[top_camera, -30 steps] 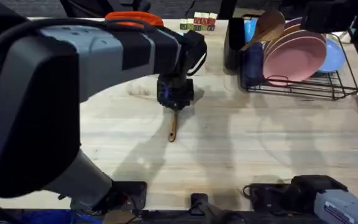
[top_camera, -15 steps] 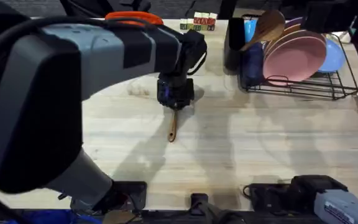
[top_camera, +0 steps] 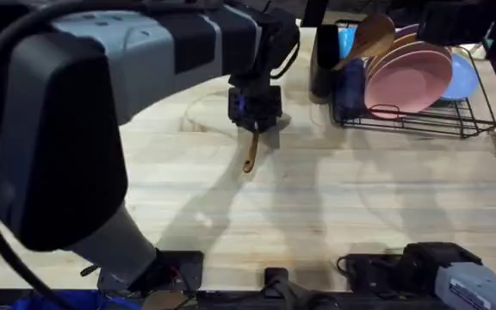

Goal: Pick up the spoon on the table one by one and put them onto the rack

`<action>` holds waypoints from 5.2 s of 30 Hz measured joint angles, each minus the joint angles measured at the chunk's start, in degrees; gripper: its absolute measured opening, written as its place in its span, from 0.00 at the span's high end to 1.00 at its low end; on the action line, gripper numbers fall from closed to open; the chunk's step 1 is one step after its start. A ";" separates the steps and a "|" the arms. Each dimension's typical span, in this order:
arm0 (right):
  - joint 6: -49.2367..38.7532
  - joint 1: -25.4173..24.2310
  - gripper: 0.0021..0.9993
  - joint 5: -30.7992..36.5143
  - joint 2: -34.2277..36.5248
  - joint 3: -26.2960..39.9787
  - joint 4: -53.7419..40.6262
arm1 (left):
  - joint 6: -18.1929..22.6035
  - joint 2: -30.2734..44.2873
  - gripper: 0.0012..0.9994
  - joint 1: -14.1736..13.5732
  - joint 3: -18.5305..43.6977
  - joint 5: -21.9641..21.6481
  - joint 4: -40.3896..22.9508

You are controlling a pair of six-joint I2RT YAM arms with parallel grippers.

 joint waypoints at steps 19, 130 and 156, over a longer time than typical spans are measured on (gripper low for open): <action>0.00 0.00 0.01 0.00 0.00 0.00 0.00 | 3.14 0.00 0.96 0.00 11.37 -2.82 -1.43; -2.60 0.00 0.01 0.01 3.39 0.02 2.51 | 13.60 17.32 0.35 -0.37 21.41 8.92 43.69; -2.58 0.00 0.01 0.02 3.37 0.02 2.47 | 20.82 -6.38 0.01 7.60 21.41 -3.75 18.41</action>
